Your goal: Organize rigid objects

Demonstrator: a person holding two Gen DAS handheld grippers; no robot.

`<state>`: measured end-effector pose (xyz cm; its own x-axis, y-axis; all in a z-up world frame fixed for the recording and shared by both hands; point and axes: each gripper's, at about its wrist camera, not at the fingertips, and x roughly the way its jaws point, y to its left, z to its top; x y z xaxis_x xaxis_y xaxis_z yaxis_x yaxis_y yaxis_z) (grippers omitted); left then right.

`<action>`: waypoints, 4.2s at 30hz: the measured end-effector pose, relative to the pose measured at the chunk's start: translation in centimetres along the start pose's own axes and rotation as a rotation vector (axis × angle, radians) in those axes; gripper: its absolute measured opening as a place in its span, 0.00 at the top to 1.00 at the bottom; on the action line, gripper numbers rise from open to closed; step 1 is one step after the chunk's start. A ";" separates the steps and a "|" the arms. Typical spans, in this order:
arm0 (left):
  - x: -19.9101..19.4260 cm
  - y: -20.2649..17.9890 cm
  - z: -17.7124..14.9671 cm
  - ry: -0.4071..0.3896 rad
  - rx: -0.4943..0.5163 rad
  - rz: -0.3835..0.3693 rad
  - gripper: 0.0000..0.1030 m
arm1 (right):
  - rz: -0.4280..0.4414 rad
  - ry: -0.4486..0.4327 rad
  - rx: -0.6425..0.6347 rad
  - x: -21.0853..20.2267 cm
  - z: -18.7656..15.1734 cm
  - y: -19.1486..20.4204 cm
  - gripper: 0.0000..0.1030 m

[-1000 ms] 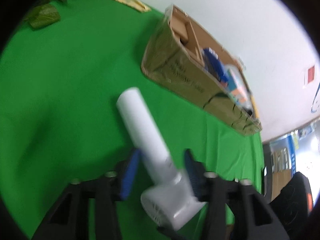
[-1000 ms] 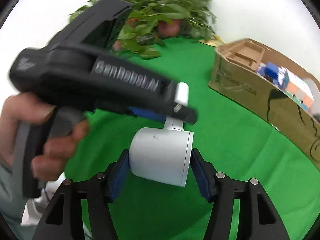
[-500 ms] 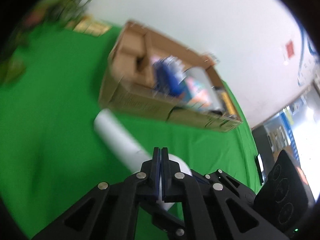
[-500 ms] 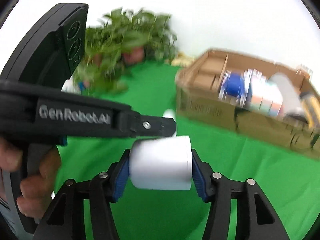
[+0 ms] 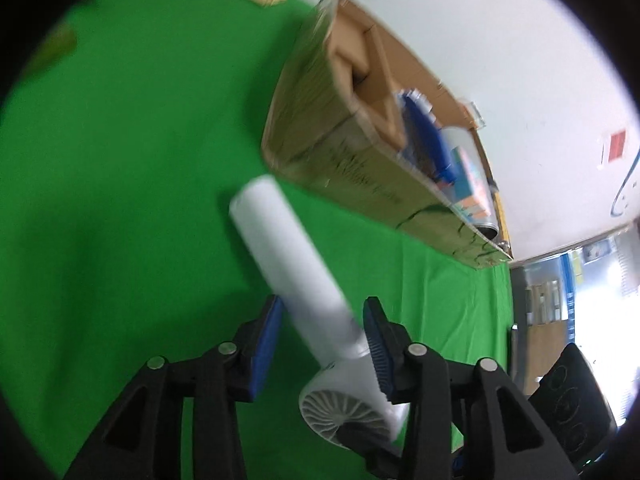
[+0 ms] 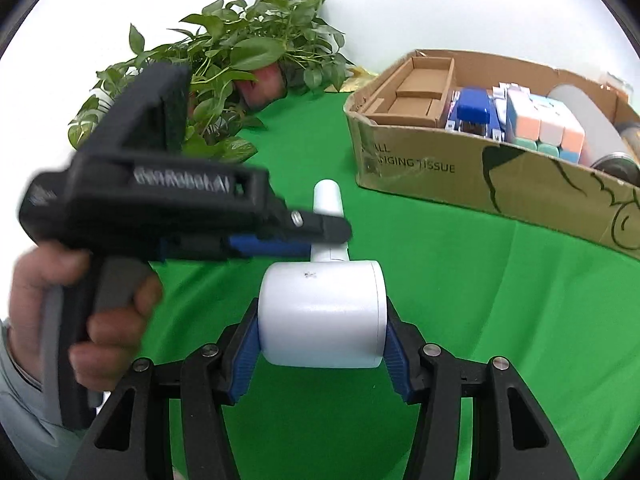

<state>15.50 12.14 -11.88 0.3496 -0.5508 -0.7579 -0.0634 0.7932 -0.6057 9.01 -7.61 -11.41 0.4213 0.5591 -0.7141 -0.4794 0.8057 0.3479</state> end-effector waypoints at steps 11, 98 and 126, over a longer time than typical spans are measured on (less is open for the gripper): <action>0.0 -1.0 -0.7 -0.022 0.035 -0.051 0.60 | -0.023 -0.043 -0.007 -0.8 0.6 0.8 0.49; -4.8 -14.7 -0.6 -0.635 0.467 0.473 0.12 | -0.429 -0.163 0.040 -8.4 3.8 -8.6 0.00; -2.3 -20.5 -10.2 -0.629 0.464 0.462 0.17 | -0.481 -0.250 0.097 -17.2 -3.6 -12.1 0.00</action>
<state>6.45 -5.52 -0.23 0.8375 -0.0161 -0.5462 0.0110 0.9999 -0.0125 4.77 -27.68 -5.47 0.7511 0.1429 -0.6445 -0.1191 0.9896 0.0806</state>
